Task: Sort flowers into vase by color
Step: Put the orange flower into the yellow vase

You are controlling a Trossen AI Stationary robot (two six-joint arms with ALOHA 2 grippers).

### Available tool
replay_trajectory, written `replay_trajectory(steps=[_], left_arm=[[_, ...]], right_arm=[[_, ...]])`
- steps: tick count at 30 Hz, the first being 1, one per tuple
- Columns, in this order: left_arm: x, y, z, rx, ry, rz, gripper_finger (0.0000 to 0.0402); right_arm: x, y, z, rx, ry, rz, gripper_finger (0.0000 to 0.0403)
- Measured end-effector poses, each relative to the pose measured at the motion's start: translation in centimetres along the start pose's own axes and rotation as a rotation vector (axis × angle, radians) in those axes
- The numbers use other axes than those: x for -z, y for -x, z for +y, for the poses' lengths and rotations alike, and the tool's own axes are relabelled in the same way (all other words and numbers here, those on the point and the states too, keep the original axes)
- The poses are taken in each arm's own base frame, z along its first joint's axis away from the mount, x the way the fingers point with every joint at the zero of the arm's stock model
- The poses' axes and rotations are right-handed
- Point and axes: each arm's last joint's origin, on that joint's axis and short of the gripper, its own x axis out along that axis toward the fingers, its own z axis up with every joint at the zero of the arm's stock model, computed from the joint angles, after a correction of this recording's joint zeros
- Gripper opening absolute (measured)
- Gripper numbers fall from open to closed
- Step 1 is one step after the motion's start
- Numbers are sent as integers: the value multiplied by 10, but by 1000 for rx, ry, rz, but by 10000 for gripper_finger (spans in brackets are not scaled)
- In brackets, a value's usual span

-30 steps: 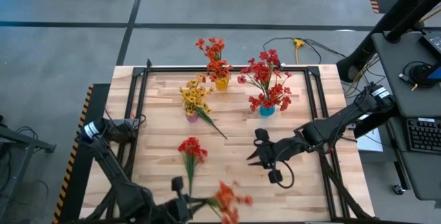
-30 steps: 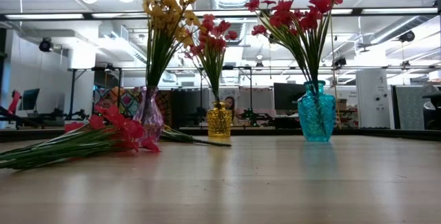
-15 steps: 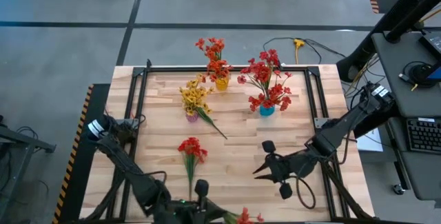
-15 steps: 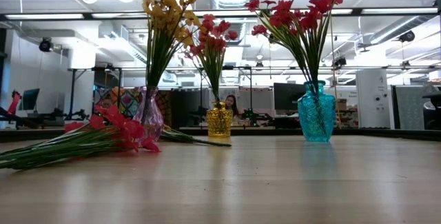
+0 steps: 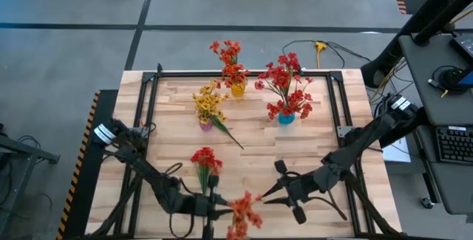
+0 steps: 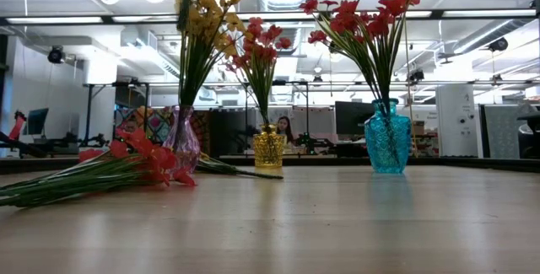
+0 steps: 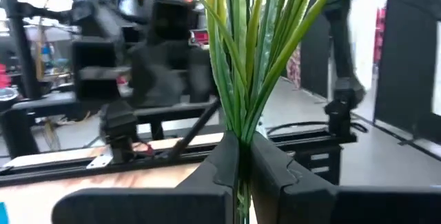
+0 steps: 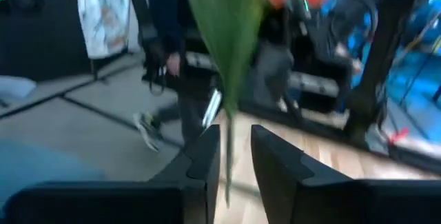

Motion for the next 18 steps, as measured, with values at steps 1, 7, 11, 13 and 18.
replay_trajectory(steps=[1, 7, 11, 13, 18], left_arm=[[2, 1, 2, -6, 1, 0, 1], [6, -1, 7, -18, -31, 10, 1], [8, -2, 10, -32, -62, 15, 1], [8, -2, 11, -66, -67, 24, 1], [10, -3, 18, -166, -78, 44, 2]], right_arm=[[2, -4, 1, 3, 15, -24, 81], [7, -25, 0, 37, 8, -63, 151], [6, -35, -1, 48, -42, -77, 212], [4, -39, -1, 48, -72, -85, 239], [5, -52, 0, 56, -89, -80, 282]])
